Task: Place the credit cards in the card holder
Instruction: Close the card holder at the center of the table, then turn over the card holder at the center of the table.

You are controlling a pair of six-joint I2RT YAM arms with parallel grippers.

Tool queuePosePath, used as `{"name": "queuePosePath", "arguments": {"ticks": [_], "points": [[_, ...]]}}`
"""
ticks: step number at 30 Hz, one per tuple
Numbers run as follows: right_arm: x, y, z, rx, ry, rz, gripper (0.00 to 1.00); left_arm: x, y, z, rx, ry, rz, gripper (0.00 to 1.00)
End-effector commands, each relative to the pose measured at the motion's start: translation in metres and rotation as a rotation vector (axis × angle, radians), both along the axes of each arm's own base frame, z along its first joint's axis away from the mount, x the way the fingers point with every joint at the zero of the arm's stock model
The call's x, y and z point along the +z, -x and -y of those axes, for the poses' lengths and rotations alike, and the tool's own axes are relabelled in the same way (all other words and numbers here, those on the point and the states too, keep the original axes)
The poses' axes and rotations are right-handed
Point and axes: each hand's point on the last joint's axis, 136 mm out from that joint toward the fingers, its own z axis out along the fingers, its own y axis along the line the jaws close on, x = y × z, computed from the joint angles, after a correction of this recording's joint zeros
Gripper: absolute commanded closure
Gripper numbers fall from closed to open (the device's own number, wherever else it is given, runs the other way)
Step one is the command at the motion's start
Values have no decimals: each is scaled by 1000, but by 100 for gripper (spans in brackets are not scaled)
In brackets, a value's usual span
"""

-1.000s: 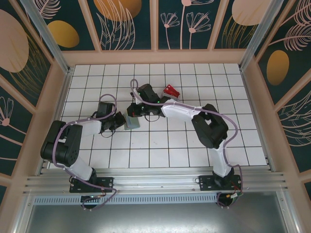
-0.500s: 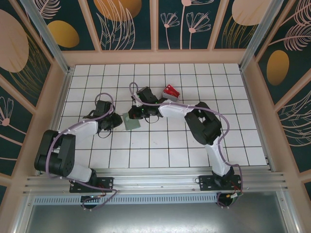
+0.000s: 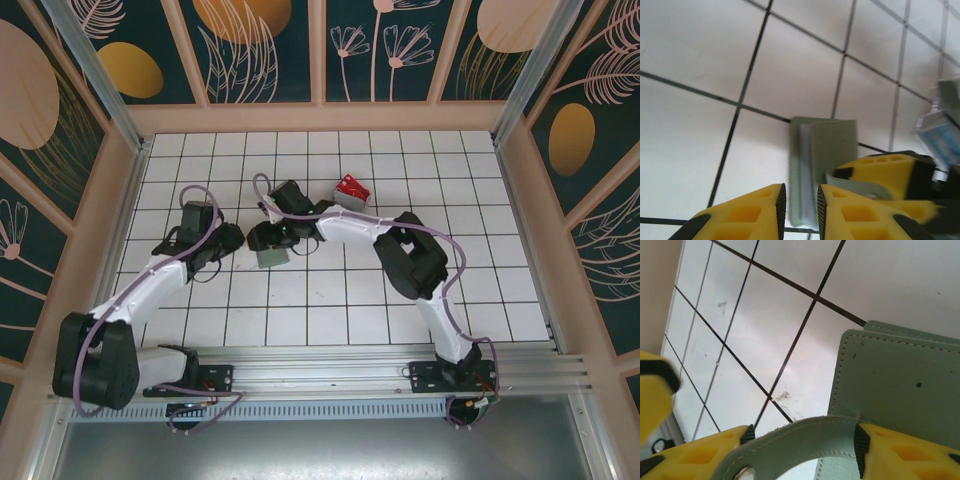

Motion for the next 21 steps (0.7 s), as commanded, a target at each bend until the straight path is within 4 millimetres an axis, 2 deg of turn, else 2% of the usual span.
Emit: {"name": "queuePosePath", "arguments": {"ticks": [1, 4, 8, 10, 12, 15, 17, 21], "points": [[73, -1, -1, 15, -142, 63, 32, 41, -4, 4, -4, 49, 92, 74], [99, 2, 6, 26, -259, 33, 28, 55, -4, 4, -5, 64, 127, 75], [128, 5, 20, 29, -372, 6, 22, 61, -6, 11, -29, 94, 137, 77], [128, -3, 32, -23, -346, 33, 22, 63, -7, 14, -39, 104, 143, 79], [106, -19, 52, -115, -263, 38, 26, 64, -9, 16, -47, 114, 148, 80], [54, -35, 79, -216, -99, 5, 29, 48, -10, 29, -86, 130, 97, 83], [26, -35, 82, -227, -33, -26, 29, 32, -9, 44, -127, 126, 46, 84], [-5, -30, 74, -215, 19, -55, 29, -4, -7, 68, -186, 78, -56, 83]]}}
